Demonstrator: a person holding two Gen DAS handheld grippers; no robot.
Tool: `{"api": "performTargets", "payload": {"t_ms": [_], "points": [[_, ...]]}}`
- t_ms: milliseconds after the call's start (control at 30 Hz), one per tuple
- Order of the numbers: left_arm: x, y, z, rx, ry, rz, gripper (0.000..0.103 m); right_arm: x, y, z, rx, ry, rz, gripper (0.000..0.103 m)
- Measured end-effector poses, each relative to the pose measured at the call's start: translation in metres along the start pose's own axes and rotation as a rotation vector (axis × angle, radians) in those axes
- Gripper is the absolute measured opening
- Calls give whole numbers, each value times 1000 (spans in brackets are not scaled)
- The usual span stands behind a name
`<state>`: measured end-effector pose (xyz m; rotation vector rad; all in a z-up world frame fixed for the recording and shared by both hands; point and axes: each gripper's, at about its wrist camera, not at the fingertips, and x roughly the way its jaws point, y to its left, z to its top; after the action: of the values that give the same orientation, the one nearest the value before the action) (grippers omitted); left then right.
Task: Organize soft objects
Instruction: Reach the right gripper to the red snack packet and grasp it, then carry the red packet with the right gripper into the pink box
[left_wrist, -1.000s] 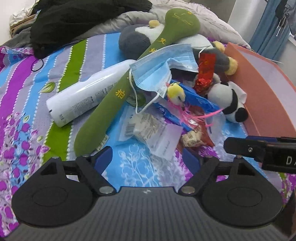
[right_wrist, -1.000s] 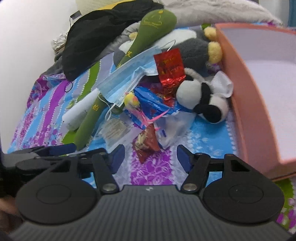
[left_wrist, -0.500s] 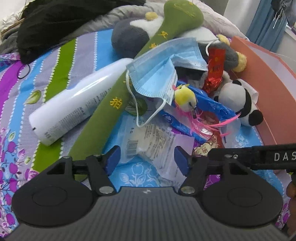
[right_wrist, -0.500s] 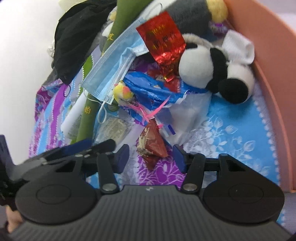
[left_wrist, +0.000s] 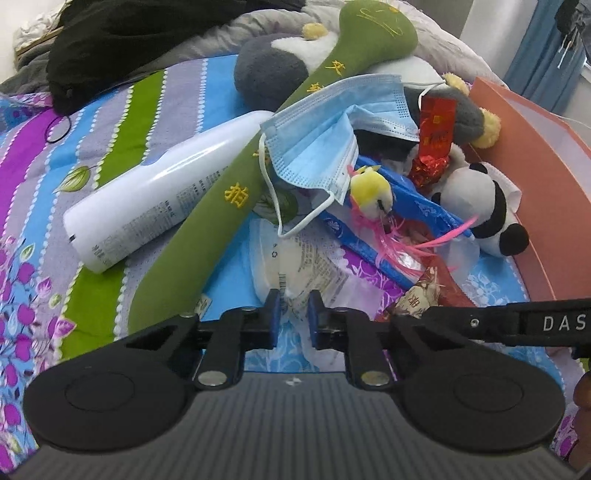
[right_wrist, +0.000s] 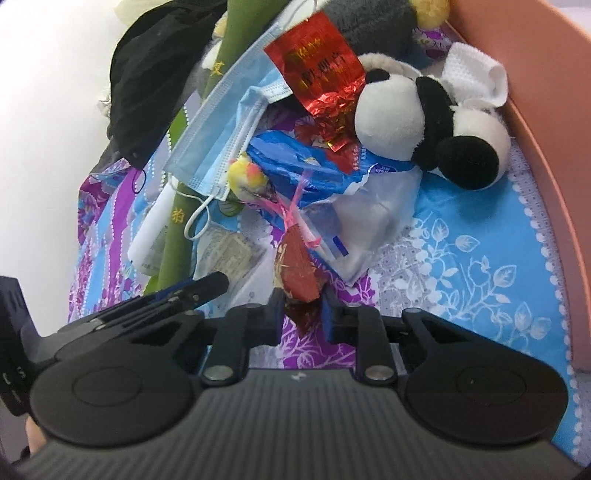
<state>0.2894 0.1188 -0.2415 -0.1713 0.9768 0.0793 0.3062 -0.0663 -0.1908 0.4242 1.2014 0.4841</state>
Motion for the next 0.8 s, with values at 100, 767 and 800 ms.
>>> {"api": "performTargets", "payload": {"t_ms": [100, 767, 800], "points": [[-12, -1, -6, -14, -5, -2, 16, -9, 2, -6, -12, -11, -3, 23], [-100, -24, -61, -92, -34, -51, 16, -91, 17, -71, -146, -129, -114, 23], [-104, -26, -62, -89, -37, -53, 16, -95, 17, -73, -148, -135, -114, 23]]}}
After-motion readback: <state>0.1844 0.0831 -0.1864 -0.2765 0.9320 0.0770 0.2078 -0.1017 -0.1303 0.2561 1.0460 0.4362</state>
